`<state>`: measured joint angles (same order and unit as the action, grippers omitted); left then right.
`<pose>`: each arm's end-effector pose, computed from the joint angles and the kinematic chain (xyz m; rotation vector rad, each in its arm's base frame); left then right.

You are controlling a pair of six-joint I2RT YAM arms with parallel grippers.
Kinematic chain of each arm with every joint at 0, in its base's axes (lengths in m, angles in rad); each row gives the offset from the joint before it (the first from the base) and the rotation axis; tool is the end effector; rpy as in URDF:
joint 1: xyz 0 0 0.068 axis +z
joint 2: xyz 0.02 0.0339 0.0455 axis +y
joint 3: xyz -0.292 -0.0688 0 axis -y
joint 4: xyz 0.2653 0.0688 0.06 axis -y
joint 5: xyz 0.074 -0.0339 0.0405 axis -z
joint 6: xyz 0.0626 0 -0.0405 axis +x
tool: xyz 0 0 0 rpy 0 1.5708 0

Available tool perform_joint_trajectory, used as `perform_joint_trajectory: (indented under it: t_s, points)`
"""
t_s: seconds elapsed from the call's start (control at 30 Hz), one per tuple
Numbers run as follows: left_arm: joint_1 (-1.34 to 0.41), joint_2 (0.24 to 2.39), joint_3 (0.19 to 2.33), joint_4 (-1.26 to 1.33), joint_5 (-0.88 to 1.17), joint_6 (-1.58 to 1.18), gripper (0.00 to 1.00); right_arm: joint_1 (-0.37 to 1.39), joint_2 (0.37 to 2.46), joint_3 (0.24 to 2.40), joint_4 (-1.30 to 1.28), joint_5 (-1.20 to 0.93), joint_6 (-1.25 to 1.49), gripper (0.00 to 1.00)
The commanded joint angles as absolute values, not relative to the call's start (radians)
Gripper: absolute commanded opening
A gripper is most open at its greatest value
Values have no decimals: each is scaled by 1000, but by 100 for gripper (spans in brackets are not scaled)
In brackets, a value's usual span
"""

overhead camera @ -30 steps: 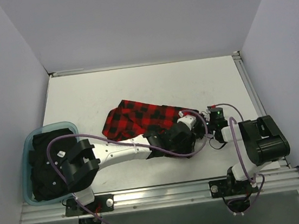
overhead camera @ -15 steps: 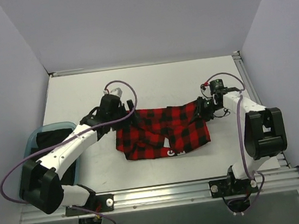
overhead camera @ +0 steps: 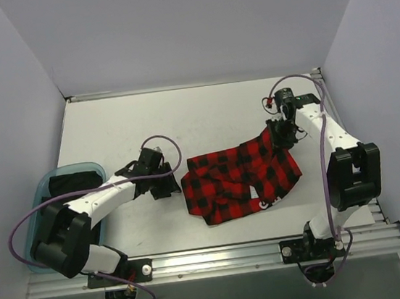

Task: Fold and stack the long sleeve shirts
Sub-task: Fold the shirt

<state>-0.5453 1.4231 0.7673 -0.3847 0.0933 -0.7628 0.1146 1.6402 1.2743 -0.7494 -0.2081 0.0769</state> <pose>0.2473 -0.1569 0.1705 -0.2613 2.7112 -0.5509 0.3651 0.0550 0.2444 -0.1157 2.6868 0.3390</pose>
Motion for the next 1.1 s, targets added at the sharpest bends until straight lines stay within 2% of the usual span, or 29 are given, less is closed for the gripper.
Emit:
perform_joint_trajectory:
  t_s: [0.0,0.23,0.67,1.07]
  points:
    - [-563,1411,744,-252,138,-827,52,208,1620,1362,-877,-17,31,0]
    - [-606,1468,701,-127,193,-908,49,324,1635,1402,-894,175,29,0]
    - [-687,1585,663,-14,155,-1000,22,561,1674,1434,-937,454,119,0]
    - [-704,1551,600,64,126,-1077,16,811,1833,1506,-1028,624,238,3]
